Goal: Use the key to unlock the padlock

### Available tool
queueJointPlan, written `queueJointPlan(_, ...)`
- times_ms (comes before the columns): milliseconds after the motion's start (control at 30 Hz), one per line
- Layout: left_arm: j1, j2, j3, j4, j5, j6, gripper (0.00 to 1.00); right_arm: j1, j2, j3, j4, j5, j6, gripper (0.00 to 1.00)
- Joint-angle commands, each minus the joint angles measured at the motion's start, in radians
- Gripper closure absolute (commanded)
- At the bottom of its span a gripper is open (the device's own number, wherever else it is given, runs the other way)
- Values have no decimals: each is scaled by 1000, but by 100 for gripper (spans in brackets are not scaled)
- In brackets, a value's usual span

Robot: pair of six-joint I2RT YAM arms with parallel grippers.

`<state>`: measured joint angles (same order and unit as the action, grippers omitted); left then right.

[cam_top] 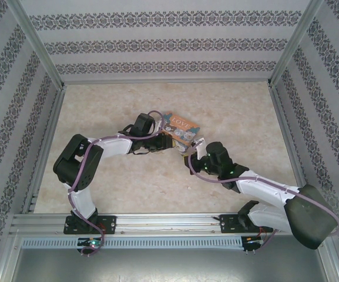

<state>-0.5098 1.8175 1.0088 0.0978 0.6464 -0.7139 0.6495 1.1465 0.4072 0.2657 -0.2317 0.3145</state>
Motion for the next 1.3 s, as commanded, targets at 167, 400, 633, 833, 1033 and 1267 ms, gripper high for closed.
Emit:
queueJointPlan(167,-13,-47,31,22,68,-99,94,74,117,5,74,172,-94,100)
queueJointPlan(400,-14,-44,29,35,77,-132,94,86,197,5,180,213,-113,100)
queueJointPlan(633,-14,-41,21,62,81,-159,95,86,249,9,244,240,-117,100)
queueJointPlan(833,-14,-39,18,62,85,-160,95,87,271,23,260,263,-126,100)
queueJointPlan(1033,-13,-37,19,62,85,-159,95,85,283,34,279,288,-136,100)
queueJointPlan(1267,-14,-37,18,61,88,-158,95,85,301,58,279,282,-145,100)
